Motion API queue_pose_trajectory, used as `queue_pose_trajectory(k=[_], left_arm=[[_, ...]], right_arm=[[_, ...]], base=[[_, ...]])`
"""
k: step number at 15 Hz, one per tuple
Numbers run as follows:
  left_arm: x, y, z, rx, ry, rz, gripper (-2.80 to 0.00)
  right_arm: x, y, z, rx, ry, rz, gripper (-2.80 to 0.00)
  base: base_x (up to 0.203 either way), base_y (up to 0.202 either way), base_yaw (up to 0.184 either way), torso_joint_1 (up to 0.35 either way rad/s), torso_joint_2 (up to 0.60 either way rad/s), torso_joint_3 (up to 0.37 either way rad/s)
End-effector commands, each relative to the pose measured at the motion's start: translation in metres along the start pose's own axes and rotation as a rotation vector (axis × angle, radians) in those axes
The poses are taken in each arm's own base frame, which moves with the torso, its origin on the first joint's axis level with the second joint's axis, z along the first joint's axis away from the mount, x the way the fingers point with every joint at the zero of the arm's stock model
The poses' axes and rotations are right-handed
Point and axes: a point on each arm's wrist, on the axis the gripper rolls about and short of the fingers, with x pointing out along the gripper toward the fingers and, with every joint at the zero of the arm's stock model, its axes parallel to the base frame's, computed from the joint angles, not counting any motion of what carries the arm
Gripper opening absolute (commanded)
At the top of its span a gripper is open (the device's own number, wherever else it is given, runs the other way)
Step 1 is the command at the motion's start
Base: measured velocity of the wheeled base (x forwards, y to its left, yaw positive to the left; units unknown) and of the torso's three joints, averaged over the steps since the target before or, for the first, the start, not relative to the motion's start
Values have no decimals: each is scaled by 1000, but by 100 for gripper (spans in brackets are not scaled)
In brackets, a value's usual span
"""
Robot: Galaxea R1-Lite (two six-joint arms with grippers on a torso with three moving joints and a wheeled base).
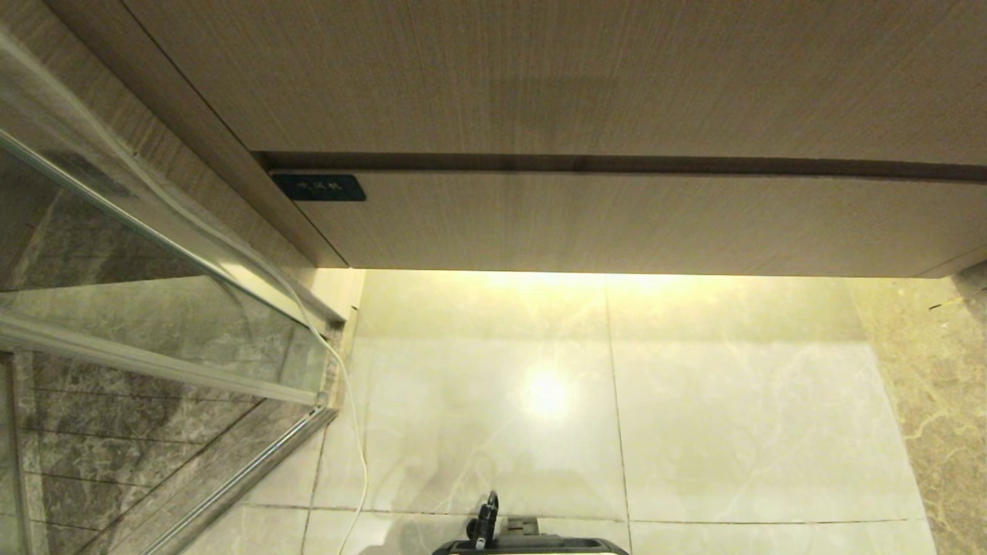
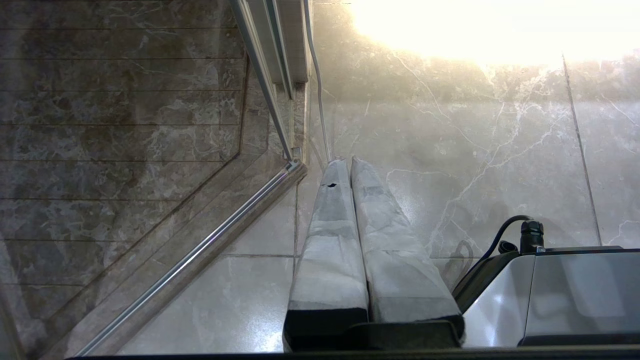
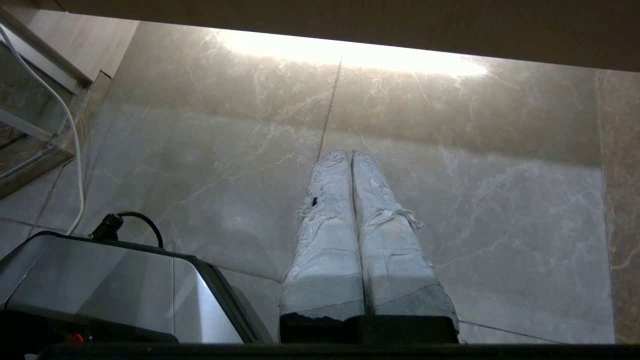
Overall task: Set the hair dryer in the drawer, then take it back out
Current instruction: Pull open the drawer
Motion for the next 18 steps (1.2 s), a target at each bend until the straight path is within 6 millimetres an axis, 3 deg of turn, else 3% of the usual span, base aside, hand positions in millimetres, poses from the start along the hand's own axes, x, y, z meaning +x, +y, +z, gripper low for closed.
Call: queue_pose_trajectory(k=[1, 12, 14, 15, 18], left_arm=[[0, 0, 0, 0, 1, 1, -280], [0, 0, 0, 0, 0, 1, -280], [0, 0, 0, 0, 1, 1, -280], [0, 0, 0, 0, 0, 1, -280], [0, 0, 0, 0, 1, 1, -280]], right_arm=[[-1, 1, -12, 1, 0, 1, -280], [-2, 1, -6, -15, -18, 6, -280], [-10, -1, 20, -19, -79, 13, -280], [-21, -2, 44, -21, -134, 10, -280], [-74, -5, 117, -26, -264, 23, -280]], base=[[0, 0, 0, 0, 0, 0], [0, 0, 0, 0, 0, 0], [0, 0, 0, 0, 0, 0], [0, 0, 0, 0, 0, 0], [0, 0, 0, 0, 0, 0]])
